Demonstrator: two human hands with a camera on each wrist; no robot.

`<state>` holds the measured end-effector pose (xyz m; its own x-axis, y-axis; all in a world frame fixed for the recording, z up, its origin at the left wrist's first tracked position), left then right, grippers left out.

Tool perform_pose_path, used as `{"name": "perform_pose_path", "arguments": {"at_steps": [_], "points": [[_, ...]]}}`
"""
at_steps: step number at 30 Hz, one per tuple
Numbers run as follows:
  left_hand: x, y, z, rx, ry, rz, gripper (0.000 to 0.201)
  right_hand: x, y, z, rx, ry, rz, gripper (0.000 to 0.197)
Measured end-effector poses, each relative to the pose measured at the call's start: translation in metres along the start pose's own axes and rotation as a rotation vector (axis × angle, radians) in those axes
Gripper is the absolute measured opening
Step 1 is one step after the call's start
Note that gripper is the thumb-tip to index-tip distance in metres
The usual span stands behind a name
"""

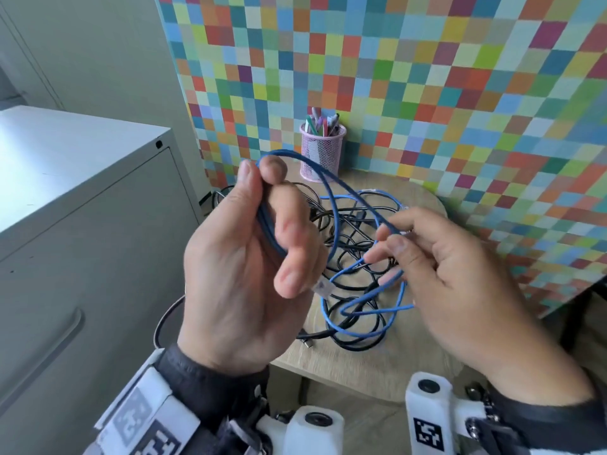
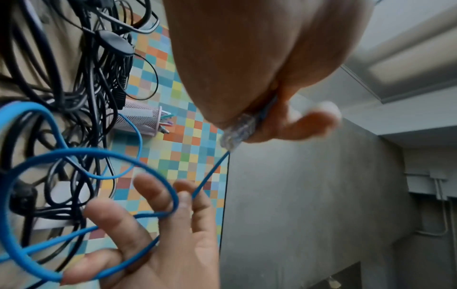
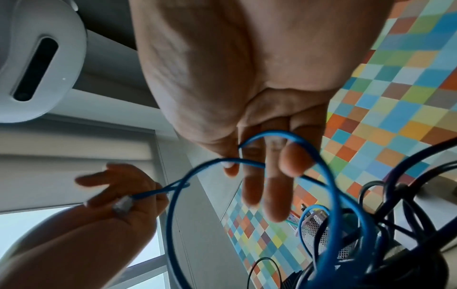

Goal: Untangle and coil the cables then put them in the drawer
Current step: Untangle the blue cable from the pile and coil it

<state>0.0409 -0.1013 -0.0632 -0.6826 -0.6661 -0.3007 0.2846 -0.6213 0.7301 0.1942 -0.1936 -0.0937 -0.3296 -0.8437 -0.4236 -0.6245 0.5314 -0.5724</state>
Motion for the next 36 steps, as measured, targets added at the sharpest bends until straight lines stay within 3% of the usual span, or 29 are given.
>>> {"name": "perform_pose_path", "arguments": {"at_steps": [3,7,12,17,20,25,27,30,33,36], "points": [[-0.001,-0.001,0.009,0.072,0.046,-0.039,0.031,-0.001,-0.008,0.000,-0.093,0.025,0.078,0.020],[-0.002,-0.011,0.022,-0.007,0.139,0.157,0.032,0.001,-0.013,-0.010,-0.231,0.008,0.048,0.007],[-0.004,-0.016,0.016,-0.082,0.150,0.265,0.033,0.003,-0.002,-0.010,0.003,-0.042,-0.096,0.022],[-0.001,-0.004,-0.003,-0.095,-0.005,0.151,0.031,0.005,0.007,-0.007,0.324,0.017,-0.271,0.025],[0.000,0.003,-0.018,-0.125,-0.117,0.056,0.028,0.009,0.017,-0.015,0.415,0.007,-0.387,0.016],[0.004,0.012,-0.024,-0.251,-0.127,-0.087,0.025,0.016,0.035,-0.021,0.497,0.014,-0.528,0.031],[0.002,0.010,-0.018,-0.290,-0.088,-0.053,0.024,0.016,0.036,-0.023,0.481,0.002,-0.525,0.034],[-0.002,0.003,-0.004,-0.223,-0.045,0.025,0.027,0.012,0.023,-0.019,0.302,0.000,-0.339,0.007],[-0.006,-0.010,0.003,-0.292,-0.029,0.132,0.030,0.010,0.013,-0.015,0.009,0.088,-0.258,0.027],[-0.008,-0.018,-0.004,-0.450,-0.070,0.147,0.032,0.006,0.004,-0.022,-0.237,0.041,-0.127,0.026]]}}
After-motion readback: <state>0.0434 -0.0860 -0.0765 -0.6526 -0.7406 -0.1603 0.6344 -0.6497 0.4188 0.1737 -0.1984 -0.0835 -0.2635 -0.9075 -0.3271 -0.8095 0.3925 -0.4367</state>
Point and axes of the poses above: each hand's wrist, its own x-axis away from the middle knuckle, its own y-axis out of the palm, z = x × y, the point moved 6 cm from there along -x, towards the middle knuckle, and after that the axes turned 3 degrees about -y, right-handed, at the moved point
